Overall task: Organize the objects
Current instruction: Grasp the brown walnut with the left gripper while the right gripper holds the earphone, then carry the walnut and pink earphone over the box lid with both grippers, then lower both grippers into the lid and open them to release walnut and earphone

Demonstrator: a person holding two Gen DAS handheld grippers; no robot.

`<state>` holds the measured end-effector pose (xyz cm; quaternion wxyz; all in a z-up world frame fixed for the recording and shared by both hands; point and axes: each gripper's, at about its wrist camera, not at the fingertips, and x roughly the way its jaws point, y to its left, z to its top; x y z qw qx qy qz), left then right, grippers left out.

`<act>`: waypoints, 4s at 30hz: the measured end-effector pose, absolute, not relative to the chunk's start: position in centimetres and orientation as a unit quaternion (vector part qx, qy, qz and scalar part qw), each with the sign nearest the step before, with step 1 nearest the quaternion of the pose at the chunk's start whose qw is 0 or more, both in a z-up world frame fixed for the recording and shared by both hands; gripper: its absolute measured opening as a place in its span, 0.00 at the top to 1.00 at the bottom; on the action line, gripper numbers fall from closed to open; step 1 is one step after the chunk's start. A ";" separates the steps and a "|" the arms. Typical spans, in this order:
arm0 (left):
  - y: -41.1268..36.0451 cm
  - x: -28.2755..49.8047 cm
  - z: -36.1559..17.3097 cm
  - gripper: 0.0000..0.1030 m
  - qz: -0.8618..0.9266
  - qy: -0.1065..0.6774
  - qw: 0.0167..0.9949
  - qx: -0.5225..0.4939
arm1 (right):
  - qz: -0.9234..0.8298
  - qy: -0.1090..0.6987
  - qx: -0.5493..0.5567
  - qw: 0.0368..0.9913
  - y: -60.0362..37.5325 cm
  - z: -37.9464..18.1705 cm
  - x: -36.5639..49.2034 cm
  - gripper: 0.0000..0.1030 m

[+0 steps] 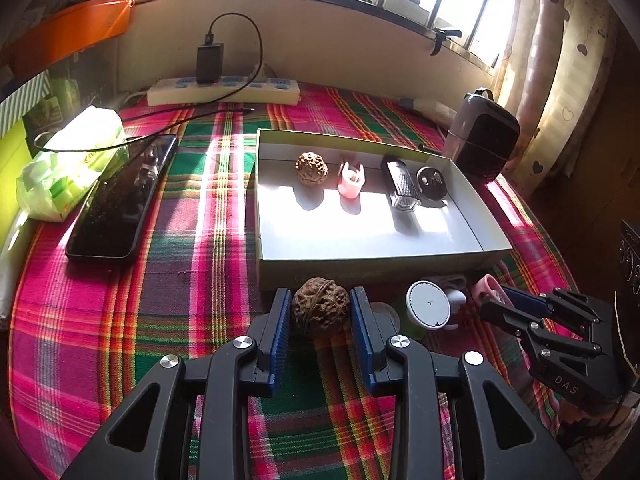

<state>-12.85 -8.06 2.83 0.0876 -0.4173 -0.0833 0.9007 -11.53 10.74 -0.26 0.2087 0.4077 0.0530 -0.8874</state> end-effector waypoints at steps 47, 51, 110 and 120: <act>-6.7 -16.2 4.8 0.73 0.914 -0.056 0.089 -0.391 | -0.898 0.036 0.388 0.202 10.6 2.0 -15.0 0.76; -6.7 -16.4 4.9 0.73 0.916 -0.052 0.087 -0.387 | -0.898 0.038 0.388 0.204 10.4 2.0 -15.4 0.76; -4.9 -23.7 1.5 0.73 0.910 -0.005 0.061 -0.410 | -0.893 0.056 0.419 0.157 9.8 -0.9 -23.6 0.76; -4.5 -23.7 1.3 0.73 0.911 0.012 0.057 -0.407 | -0.895 0.060 0.417 0.148 10.0 -1.0 -23.7 0.76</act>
